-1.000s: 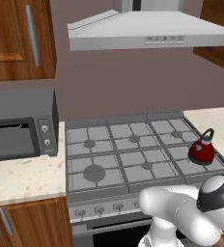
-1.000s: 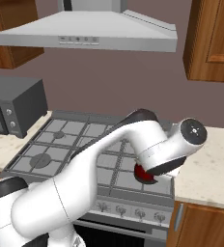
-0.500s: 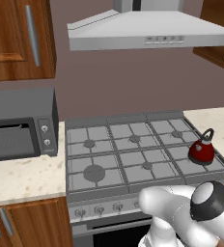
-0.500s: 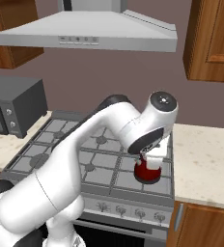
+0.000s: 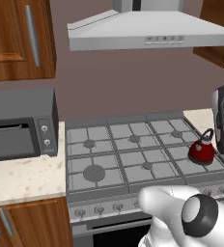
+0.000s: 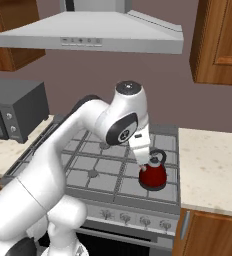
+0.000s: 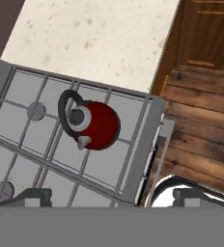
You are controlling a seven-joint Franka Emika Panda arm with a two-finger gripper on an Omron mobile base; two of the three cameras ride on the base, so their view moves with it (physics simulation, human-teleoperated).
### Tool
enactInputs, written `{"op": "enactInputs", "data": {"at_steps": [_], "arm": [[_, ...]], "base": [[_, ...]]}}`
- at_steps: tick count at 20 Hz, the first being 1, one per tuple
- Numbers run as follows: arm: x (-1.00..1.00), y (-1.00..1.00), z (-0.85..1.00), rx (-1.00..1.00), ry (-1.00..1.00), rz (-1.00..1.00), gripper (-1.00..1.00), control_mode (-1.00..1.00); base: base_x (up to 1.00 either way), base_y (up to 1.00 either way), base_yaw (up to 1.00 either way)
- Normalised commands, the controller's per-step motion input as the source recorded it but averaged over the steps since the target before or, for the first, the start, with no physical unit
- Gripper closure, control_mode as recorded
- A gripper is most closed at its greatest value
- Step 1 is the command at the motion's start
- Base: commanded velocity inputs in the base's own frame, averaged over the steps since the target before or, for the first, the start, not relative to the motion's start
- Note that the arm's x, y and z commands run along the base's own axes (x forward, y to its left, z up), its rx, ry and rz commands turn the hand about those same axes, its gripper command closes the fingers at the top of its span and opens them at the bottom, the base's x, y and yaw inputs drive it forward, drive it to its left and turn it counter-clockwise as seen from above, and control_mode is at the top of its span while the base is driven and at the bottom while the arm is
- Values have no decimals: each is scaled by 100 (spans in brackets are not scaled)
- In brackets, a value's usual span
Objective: The kettle is done boiling. Turn off the stove, then wait for 300 timesteps before moving the kettle to the dining table.
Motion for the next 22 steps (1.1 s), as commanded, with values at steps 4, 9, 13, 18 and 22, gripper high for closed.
{"op": "enactInputs", "data": {"at_steps": [4,9,13,18,22], "arm": [[23,29,-23,-10,11,7,-100,-100],[19,9,-29,-5,3,6,-100,-100],[22,0,-33,-3,0,7,-100,-100],[33,0,-17,-1,0,4,-100,-100],[31,0,-4,0,3,3,-100,-100]], "base": [[0,0,0],[0,0,0],[0,0,0],[0,0,0],[0,0,0]]}}
